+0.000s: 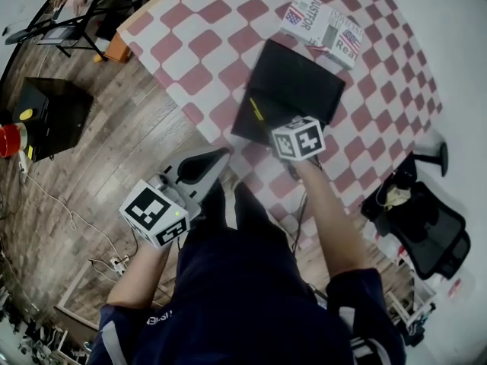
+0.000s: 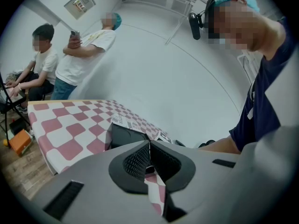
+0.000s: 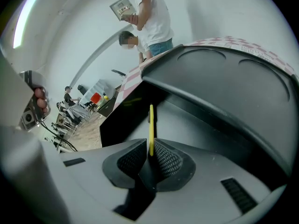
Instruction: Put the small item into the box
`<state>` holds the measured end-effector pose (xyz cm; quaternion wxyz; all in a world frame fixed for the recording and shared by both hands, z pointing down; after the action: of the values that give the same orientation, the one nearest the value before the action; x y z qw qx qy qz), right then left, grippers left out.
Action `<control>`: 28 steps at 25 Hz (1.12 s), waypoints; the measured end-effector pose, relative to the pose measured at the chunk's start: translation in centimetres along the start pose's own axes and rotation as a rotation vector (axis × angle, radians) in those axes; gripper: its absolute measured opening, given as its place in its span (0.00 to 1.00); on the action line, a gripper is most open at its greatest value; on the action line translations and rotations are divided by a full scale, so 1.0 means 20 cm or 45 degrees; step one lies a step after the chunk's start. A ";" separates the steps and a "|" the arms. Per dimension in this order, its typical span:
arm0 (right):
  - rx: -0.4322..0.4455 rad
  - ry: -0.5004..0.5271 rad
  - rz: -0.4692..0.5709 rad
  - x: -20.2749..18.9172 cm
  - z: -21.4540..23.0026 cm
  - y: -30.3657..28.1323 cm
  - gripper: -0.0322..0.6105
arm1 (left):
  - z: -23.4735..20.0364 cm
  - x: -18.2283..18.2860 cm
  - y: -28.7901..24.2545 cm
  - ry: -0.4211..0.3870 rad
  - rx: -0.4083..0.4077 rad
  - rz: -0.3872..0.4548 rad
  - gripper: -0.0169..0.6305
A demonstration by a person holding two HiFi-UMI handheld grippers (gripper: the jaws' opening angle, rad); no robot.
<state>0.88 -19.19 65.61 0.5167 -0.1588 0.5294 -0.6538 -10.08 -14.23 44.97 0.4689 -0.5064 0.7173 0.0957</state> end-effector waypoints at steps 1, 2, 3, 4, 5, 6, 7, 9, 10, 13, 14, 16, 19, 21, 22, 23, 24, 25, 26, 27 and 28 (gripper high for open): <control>0.008 0.000 -0.002 0.00 0.00 0.00 0.12 | 0.00 0.00 -0.01 -0.001 -0.002 -0.003 0.08; 0.015 0.002 -0.004 0.00 0.00 0.00 0.13 | 0.00 0.00 -0.02 -0.002 -0.004 -0.007 0.08; 0.018 0.005 -0.006 0.00 -0.01 0.01 0.16 | 0.00 0.00 -0.02 -0.003 -0.006 -0.010 0.08; 0.015 0.012 -0.006 0.00 0.00 0.01 0.20 | 0.00 0.01 -0.03 -0.004 -0.007 -0.013 0.08; 0.009 0.019 -0.002 0.00 0.00 0.02 0.21 | 0.00 0.01 -0.04 -0.006 -0.008 -0.016 0.08; 0.000 0.026 0.006 0.00 0.00 0.03 0.22 | 0.00 0.01 -0.05 -0.008 -0.009 -0.018 0.08; -0.009 0.028 0.017 0.01 0.01 0.04 0.22 | 0.00 0.02 -0.06 -0.010 -0.010 -0.020 0.08; -0.021 0.024 0.046 0.02 0.02 0.08 0.22 | 0.00 0.03 -0.08 -0.016 -0.013 -0.024 0.08; -0.025 0.021 0.065 0.02 0.02 0.11 0.22 | 0.00 0.03 -0.09 -0.020 -0.015 -0.027 0.08; -0.029 0.011 0.141 0.05 0.03 0.19 0.22 | 0.00 0.06 -0.13 -0.032 -0.024 -0.038 0.08; -0.026 0.006 0.172 0.06 0.03 0.22 0.22 | 0.01 0.06 -0.14 -0.037 -0.027 -0.042 0.08; -0.019 -0.009 0.242 0.08 0.03 0.30 0.22 | 0.02 0.09 -0.17 -0.051 -0.034 -0.049 0.08; -0.002 -0.037 0.360 0.10 0.01 0.42 0.21 | 0.04 0.13 -0.21 -0.084 -0.050 -0.061 0.08; 0.005 -0.051 0.433 0.11 0.01 0.50 0.20 | 0.07 0.16 -0.23 -0.108 -0.062 -0.070 0.08; 0.008 -0.056 0.464 0.11 0.01 0.54 0.20 | 0.08 0.17 -0.24 -0.120 -0.067 -0.075 0.08; 0.010 -0.060 0.493 0.11 0.01 0.59 0.20 | 0.09 0.18 -0.25 -0.132 -0.072 -0.079 0.08; 0.013 -0.064 0.518 0.11 0.01 0.63 0.20 | 0.11 0.20 -0.26 -0.143 -0.076 -0.082 0.08; 0.015 -0.067 0.544 0.11 0.01 0.68 0.20 | 0.12 0.21 -0.27 -0.154 -0.081 -0.086 0.08; 0.015 -0.069 0.571 0.12 0.00 0.72 0.19 | 0.14 0.23 -0.28 -0.165 -0.086 -0.091 0.08; 0.015 -0.070 0.600 0.12 0.00 0.77 0.19 | 0.15 0.24 -0.29 -0.177 -0.091 -0.095 0.08; 0.014 -0.069 0.631 0.13 0.00 0.82 0.18 | 0.17 0.25 -0.30 -0.190 -0.097 -0.100 0.08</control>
<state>8.06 -19.78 50.72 0.6762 -0.0389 0.5345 -0.5055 -3.48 -18.17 41.27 0.5047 -0.5430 0.6560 0.1420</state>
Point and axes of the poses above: the fingertips, and each gripper's own axes: y backward along the fingers, z to its right, x out of its top, the point moved 1 cm from there along y, backward along the fingers, and after that the axes turned 3 degrees about -z, right-handed, at the moved point
